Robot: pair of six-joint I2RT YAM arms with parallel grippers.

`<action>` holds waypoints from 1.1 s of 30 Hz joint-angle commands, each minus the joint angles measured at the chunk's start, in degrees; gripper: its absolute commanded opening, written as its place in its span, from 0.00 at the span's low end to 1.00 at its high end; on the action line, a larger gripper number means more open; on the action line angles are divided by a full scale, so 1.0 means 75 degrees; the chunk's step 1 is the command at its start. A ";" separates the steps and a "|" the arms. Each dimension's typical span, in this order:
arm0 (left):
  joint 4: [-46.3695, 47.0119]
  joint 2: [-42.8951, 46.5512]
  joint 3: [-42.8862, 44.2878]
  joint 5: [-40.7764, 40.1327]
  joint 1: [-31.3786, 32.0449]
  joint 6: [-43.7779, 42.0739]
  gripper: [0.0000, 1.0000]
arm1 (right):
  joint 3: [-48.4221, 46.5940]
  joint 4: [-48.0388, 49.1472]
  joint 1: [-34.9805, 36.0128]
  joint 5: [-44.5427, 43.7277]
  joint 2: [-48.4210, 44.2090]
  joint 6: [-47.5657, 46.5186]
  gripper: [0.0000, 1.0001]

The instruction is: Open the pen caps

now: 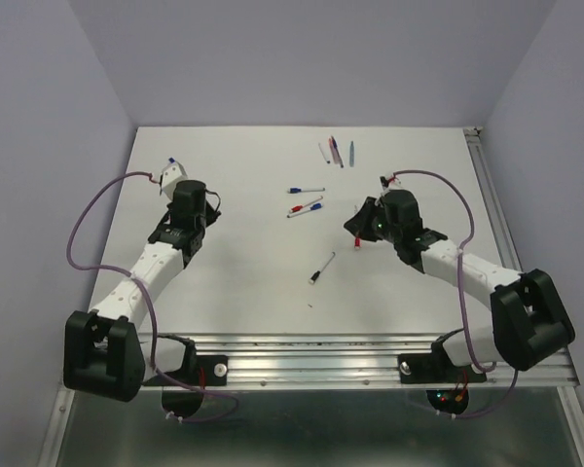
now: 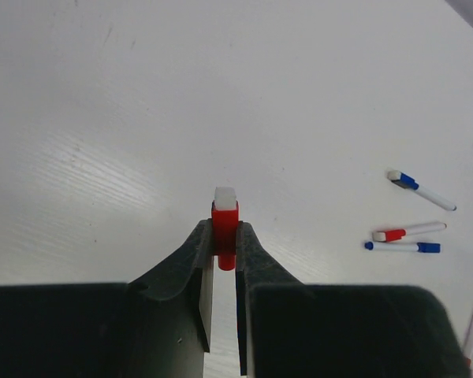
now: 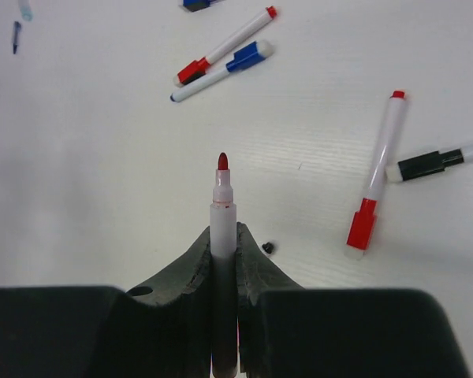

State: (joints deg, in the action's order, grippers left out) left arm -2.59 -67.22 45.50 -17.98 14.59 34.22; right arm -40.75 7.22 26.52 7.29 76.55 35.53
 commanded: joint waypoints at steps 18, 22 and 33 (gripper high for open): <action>-0.0170 -0.4699 0.3542 0.0196 -0.1840 -0.0813 0.00 | -0.7373 -0.1994 -0.2083 -0.0901 0.6230 -0.2393 0.05; -0.0393 -0.5088 0.4000 -0.0028 -0.1887 -0.0766 0.00 | -0.8801 -0.2334 -0.2118 -0.0925 0.7006 -0.2862 0.08; -0.1212 -0.6341 0.5300 0.0053 -0.2449 -0.1011 0.00 | -1.1042 -0.2510 -0.2165 -0.1264 0.8941 -0.3202 0.14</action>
State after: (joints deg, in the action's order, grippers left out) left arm -8.40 -113.21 80.60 -16.56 -2.96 28.36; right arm -118.54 -11.60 10.15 -0.51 141.45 12.93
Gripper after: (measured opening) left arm 0.200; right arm 0.160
